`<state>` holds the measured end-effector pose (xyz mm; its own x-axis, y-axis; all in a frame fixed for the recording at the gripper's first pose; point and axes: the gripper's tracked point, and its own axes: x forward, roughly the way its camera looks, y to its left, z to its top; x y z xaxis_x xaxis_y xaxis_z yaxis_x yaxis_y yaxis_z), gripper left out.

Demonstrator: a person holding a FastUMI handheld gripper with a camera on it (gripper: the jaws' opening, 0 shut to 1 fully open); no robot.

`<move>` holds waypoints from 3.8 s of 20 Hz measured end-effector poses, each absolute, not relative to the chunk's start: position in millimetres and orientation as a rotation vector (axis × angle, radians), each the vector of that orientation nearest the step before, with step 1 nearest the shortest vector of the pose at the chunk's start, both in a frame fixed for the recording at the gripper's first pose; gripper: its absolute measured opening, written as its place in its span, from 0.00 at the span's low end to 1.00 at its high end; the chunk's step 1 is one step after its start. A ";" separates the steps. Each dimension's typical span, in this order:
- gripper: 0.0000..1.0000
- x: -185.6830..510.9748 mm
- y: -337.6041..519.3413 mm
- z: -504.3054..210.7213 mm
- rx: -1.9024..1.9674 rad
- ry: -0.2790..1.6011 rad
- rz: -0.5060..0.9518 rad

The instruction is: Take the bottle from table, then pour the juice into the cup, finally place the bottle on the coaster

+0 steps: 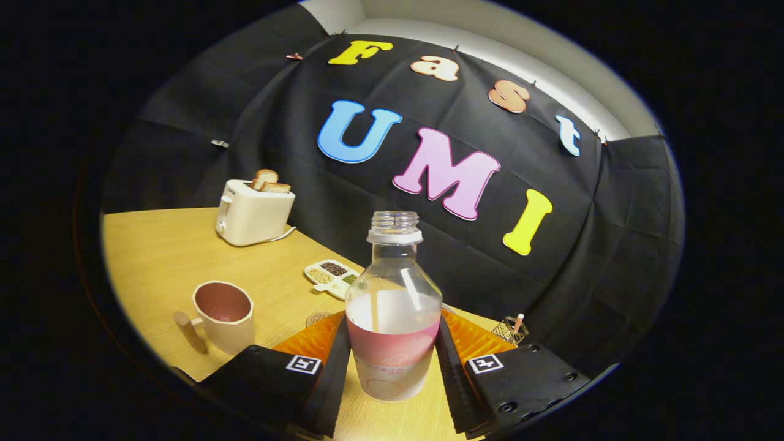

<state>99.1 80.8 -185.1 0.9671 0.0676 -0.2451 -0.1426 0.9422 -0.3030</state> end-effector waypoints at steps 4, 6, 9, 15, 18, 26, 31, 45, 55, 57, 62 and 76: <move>0.71 98.0 73.4 -171.4 -0.502 0.201 0.098; 0.72 100.9 76.4 -169.8 -0.541 0.195 0.101; 0.71 101.9 82.6 -173.9 -0.596 0.208 0.098; 0.71 103.9 105.8 -178.6 -0.755 0.204 0.116; 0.71 103.3 117.4 -185.3 -0.847 0.206 0.135; 0.71 97.3 140.4 -210.0 -1.086 0.210 0.190; 0.71 94.8 147.7 -220.6 -1.218 0.225 0.207; 0.71 92.4 153.4 -233.1 -1.466 0.292 0.231; 0.71 92.1 158.5 -240.3 -1.553 0.305 0.274; 0.71 91.1 159.4 -239.1 -1.570 0.300 0.274; 0.71 90.9 162.3 -238.6 -1.608 0.284 0.284; 0.71 96.4 164.1 -237.2 -1.700 0.246 0.316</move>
<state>96.4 164.1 -237.2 0.9382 0.0174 -0.3457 -0.3392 -0.1518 -0.9284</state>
